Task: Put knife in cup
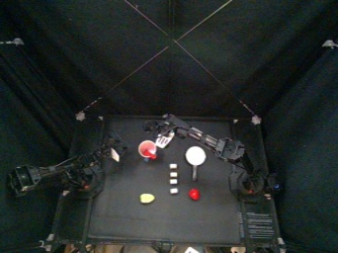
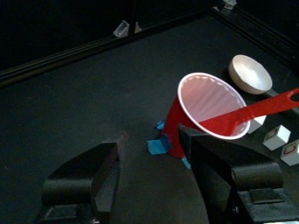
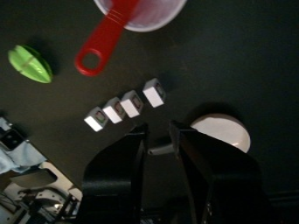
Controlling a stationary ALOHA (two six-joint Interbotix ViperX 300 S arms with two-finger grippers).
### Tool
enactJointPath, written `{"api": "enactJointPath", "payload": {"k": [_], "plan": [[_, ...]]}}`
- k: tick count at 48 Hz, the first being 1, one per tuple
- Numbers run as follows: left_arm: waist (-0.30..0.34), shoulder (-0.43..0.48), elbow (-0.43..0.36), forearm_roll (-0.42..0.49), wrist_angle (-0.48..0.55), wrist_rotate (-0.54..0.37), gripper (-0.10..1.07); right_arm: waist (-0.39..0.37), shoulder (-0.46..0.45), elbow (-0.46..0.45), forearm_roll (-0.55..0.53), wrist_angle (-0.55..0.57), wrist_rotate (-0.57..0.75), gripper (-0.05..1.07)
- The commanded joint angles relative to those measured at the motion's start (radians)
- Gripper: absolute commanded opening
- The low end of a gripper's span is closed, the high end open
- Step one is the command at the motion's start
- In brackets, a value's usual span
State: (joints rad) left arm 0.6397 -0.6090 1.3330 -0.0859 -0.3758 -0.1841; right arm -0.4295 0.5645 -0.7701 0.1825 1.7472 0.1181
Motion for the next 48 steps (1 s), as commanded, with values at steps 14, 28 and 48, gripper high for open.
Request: {"api": "enactJointPath", "payload": {"k": [14,28,48], "plan": [[0.000,0.002,-0.008,0.000,-0.005,-0.002,0.86,0.023,-0.264,0.337,-0.100,-0.063,0.000,0.67],[0.002,0.002,-0.008,0.000,-0.006,0.002,0.86,0.072,-0.331,0.442,-0.137,-0.149,0.015,0.67],[0.003,0.002,-0.003,0.000,-0.005,0.002,0.86,0.075,-0.443,0.657,-0.147,-0.307,0.046,0.67]]}}
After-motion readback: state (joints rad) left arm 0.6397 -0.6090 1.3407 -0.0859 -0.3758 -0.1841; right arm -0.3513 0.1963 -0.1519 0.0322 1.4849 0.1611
